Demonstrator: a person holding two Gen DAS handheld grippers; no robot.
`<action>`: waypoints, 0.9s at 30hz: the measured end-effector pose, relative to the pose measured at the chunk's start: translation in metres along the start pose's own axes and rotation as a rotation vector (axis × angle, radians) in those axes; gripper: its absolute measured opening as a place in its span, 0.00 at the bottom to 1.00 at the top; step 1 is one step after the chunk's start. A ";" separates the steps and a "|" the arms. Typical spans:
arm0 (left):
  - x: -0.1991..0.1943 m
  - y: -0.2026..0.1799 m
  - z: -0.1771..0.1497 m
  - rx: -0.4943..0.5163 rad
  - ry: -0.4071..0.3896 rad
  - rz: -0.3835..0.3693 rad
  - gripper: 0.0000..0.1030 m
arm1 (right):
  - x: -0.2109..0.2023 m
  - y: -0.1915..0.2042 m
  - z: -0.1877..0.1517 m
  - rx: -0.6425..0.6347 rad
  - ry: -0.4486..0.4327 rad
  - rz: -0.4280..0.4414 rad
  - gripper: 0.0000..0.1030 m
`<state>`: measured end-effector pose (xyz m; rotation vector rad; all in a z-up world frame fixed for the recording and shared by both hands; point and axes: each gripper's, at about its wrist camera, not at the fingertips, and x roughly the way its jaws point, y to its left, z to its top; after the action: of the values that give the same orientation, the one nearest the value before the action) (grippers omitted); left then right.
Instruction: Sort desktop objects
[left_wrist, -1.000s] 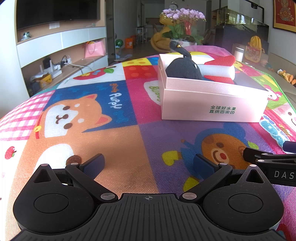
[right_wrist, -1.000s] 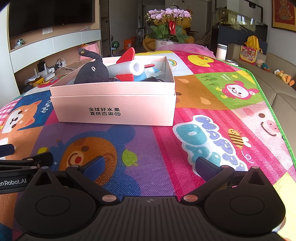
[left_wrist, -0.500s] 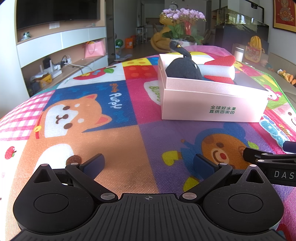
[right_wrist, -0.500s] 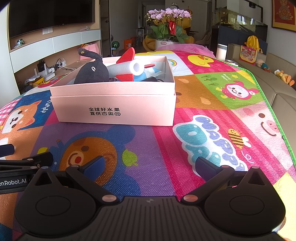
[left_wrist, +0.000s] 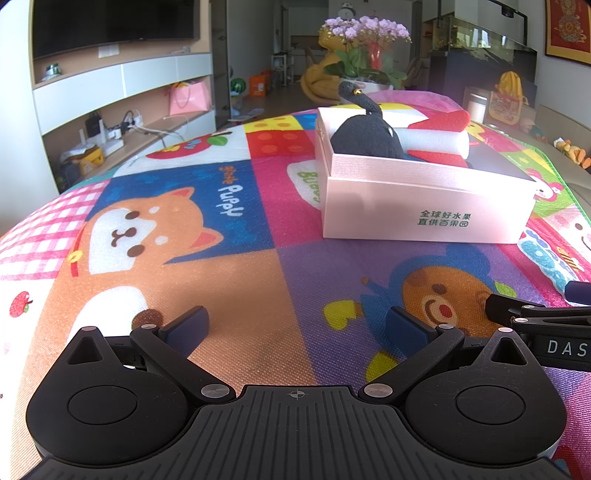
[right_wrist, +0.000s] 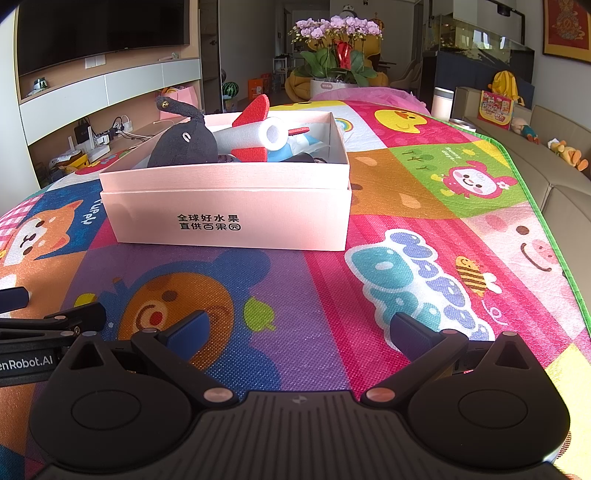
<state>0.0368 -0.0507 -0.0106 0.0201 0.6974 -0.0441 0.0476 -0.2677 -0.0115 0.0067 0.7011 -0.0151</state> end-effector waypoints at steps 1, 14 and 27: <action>0.000 0.000 0.000 0.000 0.000 0.000 1.00 | 0.000 0.000 0.000 0.000 0.000 0.000 1.00; 0.001 -0.002 0.001 0.012 -0.001 -0.003 1.00 | 0.000 0.000 0.000 0.000 0.000 0.000 1.00; 0.005 -0.003 0.011 -0.027 0.082 0.022 1.00 | 0.000 0.000 0.000 0.000 0.000 0.000 1.00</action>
<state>0.0472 -0.0543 -0.0054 0.0035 0.7798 -0.0127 0.0475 -0.2675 -0.0116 0.0064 0.7012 -0.0152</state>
